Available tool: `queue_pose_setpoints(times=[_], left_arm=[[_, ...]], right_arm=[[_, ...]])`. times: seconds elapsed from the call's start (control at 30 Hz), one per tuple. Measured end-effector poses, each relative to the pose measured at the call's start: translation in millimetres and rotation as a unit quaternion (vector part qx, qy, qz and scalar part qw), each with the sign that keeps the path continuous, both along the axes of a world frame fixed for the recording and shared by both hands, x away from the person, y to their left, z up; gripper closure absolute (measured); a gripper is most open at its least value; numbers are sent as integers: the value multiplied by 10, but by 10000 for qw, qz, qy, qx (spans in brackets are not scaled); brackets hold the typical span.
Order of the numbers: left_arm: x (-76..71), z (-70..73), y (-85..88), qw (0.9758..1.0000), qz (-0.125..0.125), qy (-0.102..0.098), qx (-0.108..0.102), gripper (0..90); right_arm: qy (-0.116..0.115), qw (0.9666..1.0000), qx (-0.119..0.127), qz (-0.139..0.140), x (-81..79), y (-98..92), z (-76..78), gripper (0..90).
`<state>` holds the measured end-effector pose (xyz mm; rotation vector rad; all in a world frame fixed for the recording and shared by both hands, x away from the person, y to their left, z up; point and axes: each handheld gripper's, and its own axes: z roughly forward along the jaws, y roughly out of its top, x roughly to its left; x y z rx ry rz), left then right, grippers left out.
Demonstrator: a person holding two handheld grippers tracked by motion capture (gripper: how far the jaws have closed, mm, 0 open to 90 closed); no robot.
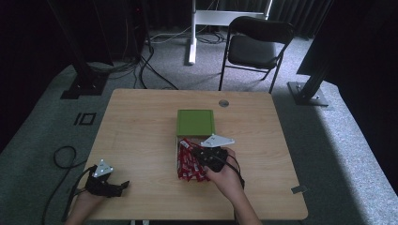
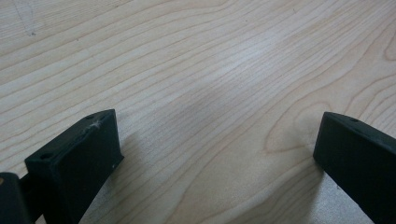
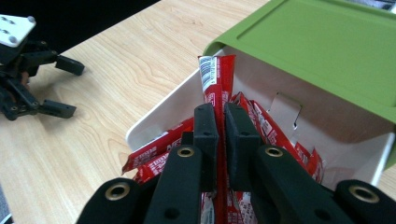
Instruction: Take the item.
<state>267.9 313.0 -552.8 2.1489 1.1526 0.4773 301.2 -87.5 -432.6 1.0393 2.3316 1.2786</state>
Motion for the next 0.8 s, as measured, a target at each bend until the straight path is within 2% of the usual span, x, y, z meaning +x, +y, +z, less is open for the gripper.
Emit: queue_pose_setpoints(times=[0.27,0.3,0.47,0.67,0.7,0.8], left_arm=[[0,1,1,10000,-7,9,7,15],[0,2,1,10000,-7,9,8,15],[0,2,1,10000,-7,10,9,15],[0,1,1,10000,-4,7,3,15],[0,1,1,10000,-5,8,3,15],[1,1,1,10000,-9,5,7,15]], right_arm=[[-235,9994,203,-128,-42,-114,144,841],[-273,9990,281,-191,-40,-143,165,841],[-446,9975,313,-440,-13,-236,227,841],[-534,9944,360,-843,52,-376,226,841],[-509,9932,479,-929,65,-412,218,840],[-546,9905,544,-1138,92,-483,201,840]])
